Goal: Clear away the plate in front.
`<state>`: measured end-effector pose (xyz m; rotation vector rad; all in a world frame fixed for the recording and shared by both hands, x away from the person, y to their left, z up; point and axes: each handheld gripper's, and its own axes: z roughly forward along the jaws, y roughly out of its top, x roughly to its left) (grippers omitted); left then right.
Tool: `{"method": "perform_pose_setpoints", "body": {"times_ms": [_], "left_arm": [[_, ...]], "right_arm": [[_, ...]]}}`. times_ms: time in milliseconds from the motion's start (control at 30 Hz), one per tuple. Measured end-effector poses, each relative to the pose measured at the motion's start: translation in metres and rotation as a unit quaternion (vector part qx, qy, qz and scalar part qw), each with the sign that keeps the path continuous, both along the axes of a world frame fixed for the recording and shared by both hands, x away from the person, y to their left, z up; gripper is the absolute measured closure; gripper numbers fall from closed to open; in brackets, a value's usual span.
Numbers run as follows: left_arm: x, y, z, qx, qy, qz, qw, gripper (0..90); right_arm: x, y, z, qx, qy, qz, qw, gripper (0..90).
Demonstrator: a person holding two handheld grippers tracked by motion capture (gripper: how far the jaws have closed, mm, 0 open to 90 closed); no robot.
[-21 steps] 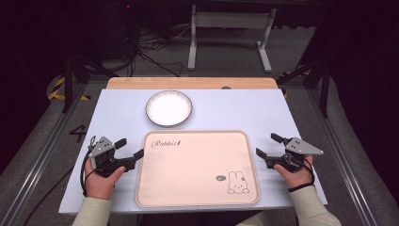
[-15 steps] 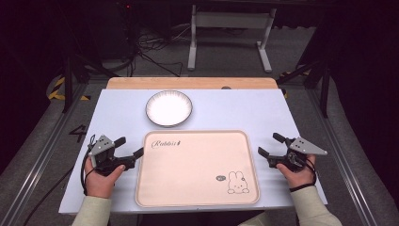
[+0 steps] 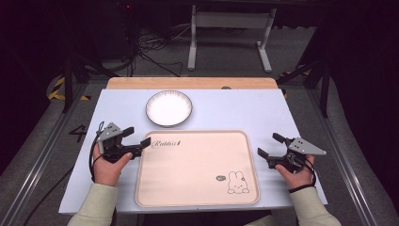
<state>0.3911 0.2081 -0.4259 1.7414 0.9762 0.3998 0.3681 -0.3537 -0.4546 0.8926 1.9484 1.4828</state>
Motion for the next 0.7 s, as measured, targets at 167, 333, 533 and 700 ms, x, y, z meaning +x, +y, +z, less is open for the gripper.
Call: {"method": "perform_pose_setpoints", "body": {"times_ms": [167, 333, 533, 700], "left_arm": [[0.009, 0.000, 0.004, 0.006, -0.007, 0.009, 0.9999, 17.9], [0.026, 0.004, 0.003, -0.003, 0.003, 0.019, 0.9998, 16.9], [0.043, 0.004, 0.005, 0.023, -0.001, 0.029, 0.9993, 17.8], [0.060, 0.005, 0.009, 0.010, 0.007, 0.038, 0.9992, 14.9]], "right_arm": [[0.001, -0.002, 0.000, 0.007, 0.005, 0.004, 1.0000, 9.6], [0.001, -0.001, 0.000, 0.003, 0.002, 0.000, 1.0000, 10.9], [0.000, 0.004, 0.000, -0.017, -0.003, -0.007, 0.9998, 11.4], [0.000, 0.002, 0.000, -0.010, -0.001, -0.004, 0.9999, 13.6]]}}
